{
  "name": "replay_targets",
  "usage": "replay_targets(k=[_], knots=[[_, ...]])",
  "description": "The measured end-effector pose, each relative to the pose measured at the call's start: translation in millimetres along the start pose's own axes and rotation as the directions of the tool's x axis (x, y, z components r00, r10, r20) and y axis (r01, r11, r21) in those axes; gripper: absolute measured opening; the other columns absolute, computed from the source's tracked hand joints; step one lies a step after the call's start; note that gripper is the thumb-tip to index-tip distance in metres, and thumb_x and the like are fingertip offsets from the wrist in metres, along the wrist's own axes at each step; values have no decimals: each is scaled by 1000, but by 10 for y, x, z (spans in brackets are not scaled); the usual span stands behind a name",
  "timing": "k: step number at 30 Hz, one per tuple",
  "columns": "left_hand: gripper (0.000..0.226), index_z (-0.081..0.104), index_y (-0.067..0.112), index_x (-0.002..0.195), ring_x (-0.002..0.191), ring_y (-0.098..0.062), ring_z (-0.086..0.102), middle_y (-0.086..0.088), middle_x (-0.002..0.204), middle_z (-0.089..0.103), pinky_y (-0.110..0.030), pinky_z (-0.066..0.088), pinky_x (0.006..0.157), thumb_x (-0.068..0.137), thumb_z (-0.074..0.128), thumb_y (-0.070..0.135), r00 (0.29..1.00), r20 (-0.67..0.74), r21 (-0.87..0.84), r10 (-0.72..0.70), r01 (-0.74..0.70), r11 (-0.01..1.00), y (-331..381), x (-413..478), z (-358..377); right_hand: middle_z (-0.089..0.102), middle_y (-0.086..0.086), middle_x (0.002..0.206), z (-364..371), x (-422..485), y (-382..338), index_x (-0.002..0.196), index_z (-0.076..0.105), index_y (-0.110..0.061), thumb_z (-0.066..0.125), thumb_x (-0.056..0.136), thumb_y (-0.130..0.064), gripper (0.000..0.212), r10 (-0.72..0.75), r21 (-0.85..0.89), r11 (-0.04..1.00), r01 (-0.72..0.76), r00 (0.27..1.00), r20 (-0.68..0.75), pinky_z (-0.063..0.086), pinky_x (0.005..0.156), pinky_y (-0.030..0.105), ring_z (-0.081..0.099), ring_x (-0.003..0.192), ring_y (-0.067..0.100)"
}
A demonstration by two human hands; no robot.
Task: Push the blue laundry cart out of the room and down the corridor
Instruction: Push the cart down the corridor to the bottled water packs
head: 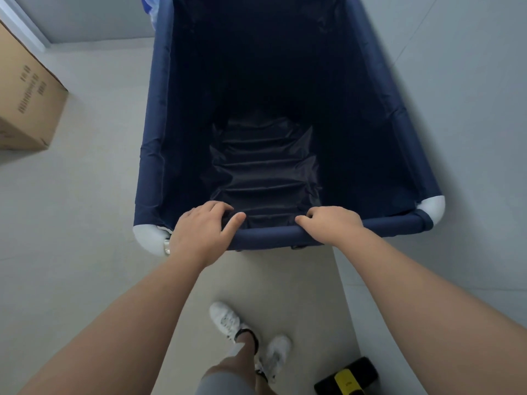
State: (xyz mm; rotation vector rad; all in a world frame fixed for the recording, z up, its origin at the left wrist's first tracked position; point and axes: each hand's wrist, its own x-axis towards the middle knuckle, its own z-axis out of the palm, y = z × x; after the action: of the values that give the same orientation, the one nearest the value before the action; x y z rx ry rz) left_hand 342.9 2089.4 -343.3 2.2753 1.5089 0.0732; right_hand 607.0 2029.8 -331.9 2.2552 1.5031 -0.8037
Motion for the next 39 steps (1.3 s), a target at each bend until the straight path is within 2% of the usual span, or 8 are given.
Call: replay_targets(k=[3, 9, 20, 23, 27, 31, 35, 39], knots=[[41, 63, 28, 106, 98, -19, 59, 7, 109, 65, -42, 46, 84, 96, 33, 54, 992, -51, 31, -112, 114, 993, 24, 40, 21, 63, -2, 96, -82, 71, -37, 98, 62, -28, 30, 87, -48, 39, 55, -7, 998, -55, 991, 119, 45, 77, 40, 58, 88, 22], [30, 63, 22, 107, 92, -24, 57, 0, 109, 64, -43, 46, 81, 94, 39, 34, 994, 25, 152, -104, 99, 983, -11, 143, 48, 63, 1, 103, -198, 147, -161, 101, 62, -24, 35, 86, -40, 35, 127, -7, 992, -129, 967, 223, 45, 88, 43, 59, 93, 24], [33, 68, 16, 93, 86, -23, 59, 1, 97, 68, -39, 43, 71, 80, 40, 29, 995, -96, 110, 11, 0, 994, -29, 272, -15, 60, 0, 103, -262, 224, -206, 108, 60, -28, 29, 91, -39, 37, 23, -46, 999, -16, 988, 153, 37, 82, 42, 54, 92, 23], [30, 67, 16, 90, 83, -23, 59, 1, 94, 68, -38, 42, 68, 79, 42, 28, 992, -127, 101, 26, -13, 995, -34, 285, -10, 60, -1, 106, -317, 291, -232, 106, 59, -29, 29, 87, -46, 40, 85, -49, 996, -75, 966, 244, 39, 85, 42, 55, 94, 22], [32, 67, 20, 89, 83, -20, 59, 4, 94, 67, -37, 42, 69, 78, 39, 30, 991, -127, 110, 32, -18, 994, -36, 291, -6, 47, 12, 146, -399, 399, -301, 137, 51, -19, 37, 92, -49, 56, 139, 74, 979, -191, 885, 445, 37, 97, 43, 48, 125, 30], [34, 67, 23, 88, 84, -18, 59, 7, 96, 67, -36, 43, 72, 78, 36, 33, 994, -102, 116, 27, -16, 993, -62, 309, 17, 45, 13, 146, -425, 497, -346, 138, 48, -11, 36, 100, -37, 47, 86, 130, 972, -194, 815, 573, 32, 87, 39, 47, 111, 27], [35, 67, 23, 86, 84, -18, 60, 7, 96, 68, -36, 43, 72, 78, 35, 34, 996, -88, 123, 15, -5, 992, -50, 321, 12, 41, 14, 150, -427, 516, -344, 144, 43, -10, 35, 102, -36, 50, 96, 138, 967, -213, 810, 579, 31, 91, 40, 44, 129, 30], [35, 67, 24, 86, 85, -17, 59, 9, 97, 67, -36, 43, 73, 79, 34, 34, 997, -78, 118, 8, 2, 993, -37, 317, -3, 44, 13, 148, -411, 514, -331, 141, 46, -11, 36, 101, -35, 48, 90, 163, 961, -222, 813, 575, 32, 91, 40, 45, 128, 29]])
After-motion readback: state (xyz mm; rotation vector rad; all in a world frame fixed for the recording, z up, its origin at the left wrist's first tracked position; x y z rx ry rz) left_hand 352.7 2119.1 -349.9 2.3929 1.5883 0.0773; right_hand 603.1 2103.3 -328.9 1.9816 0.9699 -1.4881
